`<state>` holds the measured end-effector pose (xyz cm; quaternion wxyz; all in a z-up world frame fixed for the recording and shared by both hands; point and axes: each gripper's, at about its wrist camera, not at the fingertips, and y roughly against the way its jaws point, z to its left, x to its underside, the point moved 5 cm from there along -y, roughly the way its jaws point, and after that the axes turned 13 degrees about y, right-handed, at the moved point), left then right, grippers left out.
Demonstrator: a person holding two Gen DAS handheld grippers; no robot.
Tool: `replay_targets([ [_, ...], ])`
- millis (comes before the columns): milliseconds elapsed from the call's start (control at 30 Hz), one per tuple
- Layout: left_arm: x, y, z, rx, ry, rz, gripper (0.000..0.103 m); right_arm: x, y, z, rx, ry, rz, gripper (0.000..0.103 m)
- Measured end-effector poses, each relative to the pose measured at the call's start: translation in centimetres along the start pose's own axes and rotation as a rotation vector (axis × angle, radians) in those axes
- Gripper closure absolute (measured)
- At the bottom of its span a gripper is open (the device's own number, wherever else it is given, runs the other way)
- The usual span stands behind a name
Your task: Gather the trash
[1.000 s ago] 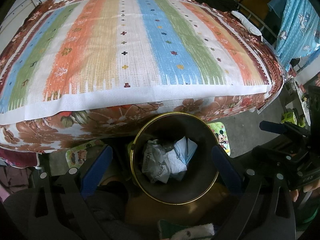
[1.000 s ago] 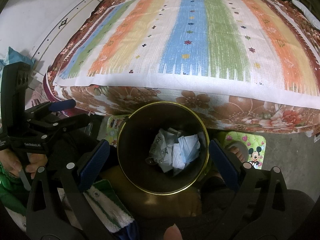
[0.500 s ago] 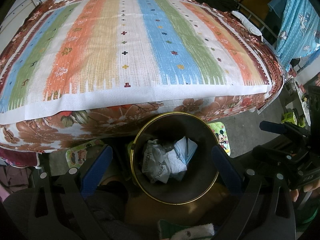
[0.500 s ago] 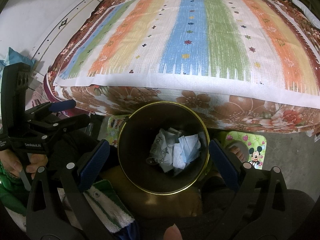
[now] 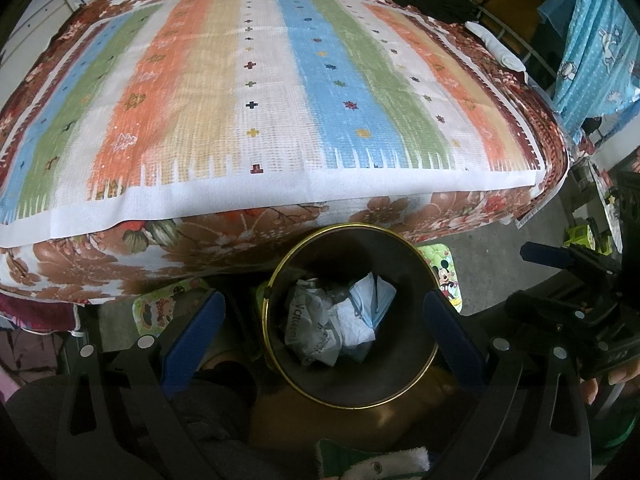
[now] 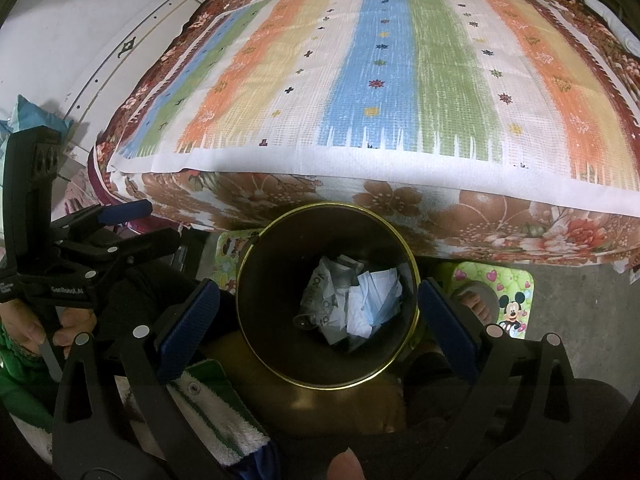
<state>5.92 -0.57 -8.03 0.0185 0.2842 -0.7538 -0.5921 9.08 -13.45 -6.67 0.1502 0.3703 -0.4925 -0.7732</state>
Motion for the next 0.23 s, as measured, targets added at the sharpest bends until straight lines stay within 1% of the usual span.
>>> replay_targets([
  [100, 0.07, -0.03, 0.03, 0.015, -0.004, 0.006, 0.006, -0.01, 0.01, -0.02, -0.001, 0.0, 0.0, 0.009],
  [233, 0.07, -0.04, 0.2, 0.009, 0.003, 0.007, 0.006, -0.02, 0.03, -0.06, -0.001, -0.001, 0.0, 0.009],
])
